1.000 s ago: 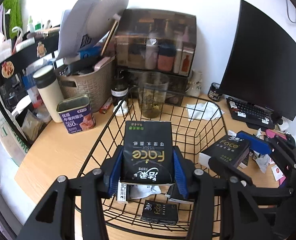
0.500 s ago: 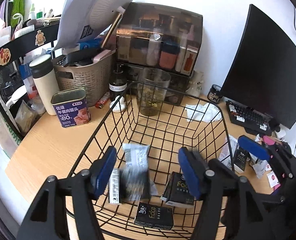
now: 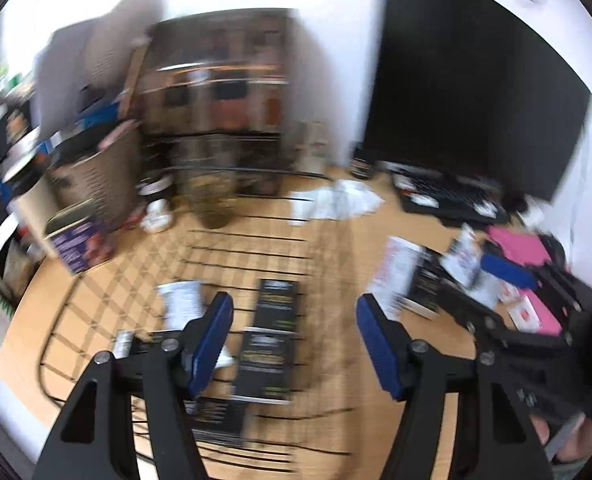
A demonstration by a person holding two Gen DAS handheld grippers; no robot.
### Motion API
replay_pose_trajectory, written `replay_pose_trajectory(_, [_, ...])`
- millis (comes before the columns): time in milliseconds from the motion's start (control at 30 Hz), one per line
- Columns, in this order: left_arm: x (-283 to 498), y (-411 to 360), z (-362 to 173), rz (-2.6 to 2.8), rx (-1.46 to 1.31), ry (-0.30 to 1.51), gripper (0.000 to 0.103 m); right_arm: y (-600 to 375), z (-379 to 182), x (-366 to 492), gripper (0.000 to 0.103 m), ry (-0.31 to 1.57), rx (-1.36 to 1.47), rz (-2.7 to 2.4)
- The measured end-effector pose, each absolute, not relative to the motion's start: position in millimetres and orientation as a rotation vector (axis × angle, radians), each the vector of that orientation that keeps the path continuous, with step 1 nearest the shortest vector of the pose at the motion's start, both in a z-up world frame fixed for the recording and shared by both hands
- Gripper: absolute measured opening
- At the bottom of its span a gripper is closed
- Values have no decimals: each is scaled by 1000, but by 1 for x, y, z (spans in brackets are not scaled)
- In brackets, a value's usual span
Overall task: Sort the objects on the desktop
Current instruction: 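Return both open tools to the desk items, then grasp a black Face pack with the left tool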
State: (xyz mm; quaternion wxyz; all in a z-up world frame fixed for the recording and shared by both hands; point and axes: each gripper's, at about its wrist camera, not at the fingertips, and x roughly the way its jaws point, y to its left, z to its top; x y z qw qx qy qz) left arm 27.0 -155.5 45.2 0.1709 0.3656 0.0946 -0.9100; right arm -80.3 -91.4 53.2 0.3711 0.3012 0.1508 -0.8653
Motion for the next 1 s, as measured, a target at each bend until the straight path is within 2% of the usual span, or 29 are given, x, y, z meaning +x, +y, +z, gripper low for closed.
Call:
replay_pose_trajectory(133, [3, -103, 44, -2653, 1072, 116, 69, -45, 42, -102, 64, 385, 830, -2278])
replay_pose_trajectory(400, [-57, -53, 7, -2713, 1230, 106, 70, 22, 24, -136, 64, 373, 914, -2353])
replay_pose_trajectory(567, [-88, -44, -25, -2673, 1333, 75, 70, 36, 8, -154, 64, 347, 958, -2356])
replay_pose_trajectory(1000, [-133, -55, -69, -2624, 1448, 95, 70, 34, -18, -181, 64, 333, 1009, -2306])
